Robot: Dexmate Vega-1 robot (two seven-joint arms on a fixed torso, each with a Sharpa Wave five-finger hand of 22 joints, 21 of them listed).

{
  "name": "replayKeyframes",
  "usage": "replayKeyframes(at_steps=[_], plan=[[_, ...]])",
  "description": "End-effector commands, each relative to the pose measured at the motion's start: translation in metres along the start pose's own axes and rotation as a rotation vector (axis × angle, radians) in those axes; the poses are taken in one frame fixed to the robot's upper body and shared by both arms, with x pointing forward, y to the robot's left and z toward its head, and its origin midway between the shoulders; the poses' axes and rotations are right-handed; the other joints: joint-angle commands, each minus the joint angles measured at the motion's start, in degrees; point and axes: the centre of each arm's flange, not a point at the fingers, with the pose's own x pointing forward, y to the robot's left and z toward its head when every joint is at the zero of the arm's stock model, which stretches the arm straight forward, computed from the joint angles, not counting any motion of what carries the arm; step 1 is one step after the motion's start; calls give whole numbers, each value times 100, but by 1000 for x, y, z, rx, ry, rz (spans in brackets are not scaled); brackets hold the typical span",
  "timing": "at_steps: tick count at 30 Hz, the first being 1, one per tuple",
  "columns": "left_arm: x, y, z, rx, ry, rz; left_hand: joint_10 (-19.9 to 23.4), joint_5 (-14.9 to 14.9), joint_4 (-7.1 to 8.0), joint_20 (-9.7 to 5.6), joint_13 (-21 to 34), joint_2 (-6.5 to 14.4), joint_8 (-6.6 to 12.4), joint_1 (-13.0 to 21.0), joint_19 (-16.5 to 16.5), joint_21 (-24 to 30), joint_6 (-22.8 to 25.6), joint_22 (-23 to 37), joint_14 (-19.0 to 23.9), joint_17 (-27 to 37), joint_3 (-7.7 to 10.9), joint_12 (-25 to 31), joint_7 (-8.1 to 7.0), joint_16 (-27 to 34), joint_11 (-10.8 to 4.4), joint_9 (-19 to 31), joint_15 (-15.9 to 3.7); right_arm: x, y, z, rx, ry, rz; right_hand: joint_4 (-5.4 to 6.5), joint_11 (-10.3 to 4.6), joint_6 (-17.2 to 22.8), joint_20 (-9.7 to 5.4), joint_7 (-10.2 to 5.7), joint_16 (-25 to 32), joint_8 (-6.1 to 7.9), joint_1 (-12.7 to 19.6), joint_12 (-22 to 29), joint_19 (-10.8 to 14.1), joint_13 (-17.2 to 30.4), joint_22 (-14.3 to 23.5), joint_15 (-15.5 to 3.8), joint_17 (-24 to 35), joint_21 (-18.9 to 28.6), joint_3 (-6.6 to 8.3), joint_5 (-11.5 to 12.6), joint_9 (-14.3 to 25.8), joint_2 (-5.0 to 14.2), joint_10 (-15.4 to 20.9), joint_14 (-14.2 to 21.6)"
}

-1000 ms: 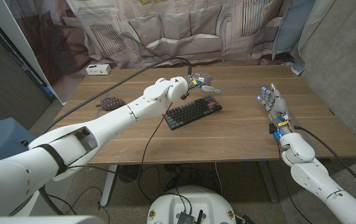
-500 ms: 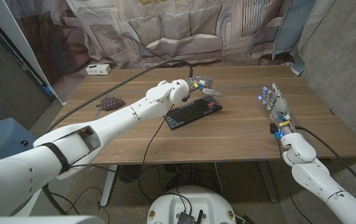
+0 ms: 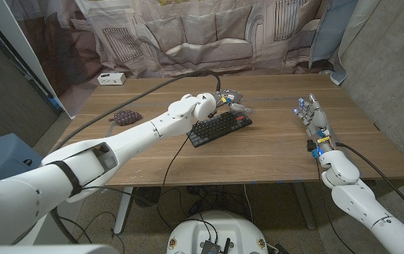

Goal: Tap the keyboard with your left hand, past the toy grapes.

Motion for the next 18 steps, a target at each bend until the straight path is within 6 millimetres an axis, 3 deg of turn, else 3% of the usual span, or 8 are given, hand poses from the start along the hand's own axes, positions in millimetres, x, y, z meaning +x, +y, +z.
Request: replayKeyframes(at_steps=[1,18], plan=[[5,-8,1,3,-5,-9,37,13,-9,54,2,20,0,-15,7,-19,-10,18,31,20,-33,42,-39,34,-21,25,14,0,-2,-1,-1,4,-4,-7,-12,47,16,16,-9,-26,9,8,48,18,10,25,3,-38,-8,16,26,53,44,9],[13,-18,4,21,-6,-32,6,20,-11,61,0,31,-75,-10,8,-22,-150,19,26,20,-48,36,-136,28,-17,25,16,-1,-3,-3,4,10,-11,-14,-9,56,19,12,-13,-31,9,8,62,18,11,21,-4,-64,-16,16,27,59,53,2]])
